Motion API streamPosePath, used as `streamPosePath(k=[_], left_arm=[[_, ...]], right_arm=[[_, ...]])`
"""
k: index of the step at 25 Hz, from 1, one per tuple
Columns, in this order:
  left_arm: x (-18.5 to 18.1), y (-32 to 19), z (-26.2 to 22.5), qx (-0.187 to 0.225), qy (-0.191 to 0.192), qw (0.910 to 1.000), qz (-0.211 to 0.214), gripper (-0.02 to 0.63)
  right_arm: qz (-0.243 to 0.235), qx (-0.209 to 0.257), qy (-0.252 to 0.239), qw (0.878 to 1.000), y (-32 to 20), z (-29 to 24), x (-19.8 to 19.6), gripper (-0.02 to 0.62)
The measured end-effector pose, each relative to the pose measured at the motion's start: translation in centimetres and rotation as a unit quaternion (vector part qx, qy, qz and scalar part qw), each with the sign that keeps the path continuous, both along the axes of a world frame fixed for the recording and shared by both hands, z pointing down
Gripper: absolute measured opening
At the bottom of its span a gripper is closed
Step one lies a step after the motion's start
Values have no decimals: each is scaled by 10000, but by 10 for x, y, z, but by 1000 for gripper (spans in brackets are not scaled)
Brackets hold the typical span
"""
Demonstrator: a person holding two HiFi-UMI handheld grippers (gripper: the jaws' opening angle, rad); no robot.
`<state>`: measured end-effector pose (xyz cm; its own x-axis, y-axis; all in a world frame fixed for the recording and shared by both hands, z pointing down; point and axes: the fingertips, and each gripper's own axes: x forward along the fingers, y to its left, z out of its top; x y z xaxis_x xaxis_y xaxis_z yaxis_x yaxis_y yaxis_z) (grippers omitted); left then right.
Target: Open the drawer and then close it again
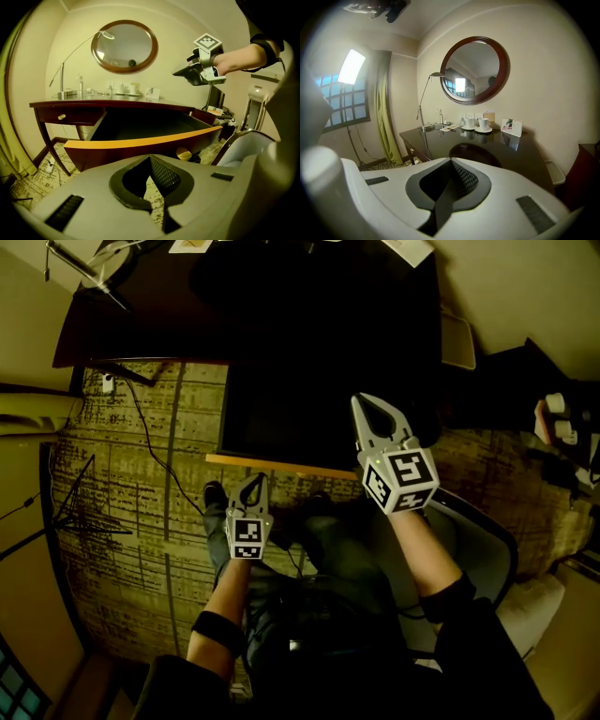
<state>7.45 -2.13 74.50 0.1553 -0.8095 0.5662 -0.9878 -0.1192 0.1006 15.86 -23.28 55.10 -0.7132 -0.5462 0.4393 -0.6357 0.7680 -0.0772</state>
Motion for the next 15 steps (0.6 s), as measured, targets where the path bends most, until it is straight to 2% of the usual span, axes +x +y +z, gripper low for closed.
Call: streamPosePath(k=[7, 15], left_arm=[[-6, -12, 3, 89, 50, 9998, -196, 0], [-12, -32, 3, 105, 83, 9994, -329, 0]], right_arm=[[8, 33, -99, 9999, -15, 8, -14, 0], [167, 61, -114, 9998, -24, 12, -11, 0]])
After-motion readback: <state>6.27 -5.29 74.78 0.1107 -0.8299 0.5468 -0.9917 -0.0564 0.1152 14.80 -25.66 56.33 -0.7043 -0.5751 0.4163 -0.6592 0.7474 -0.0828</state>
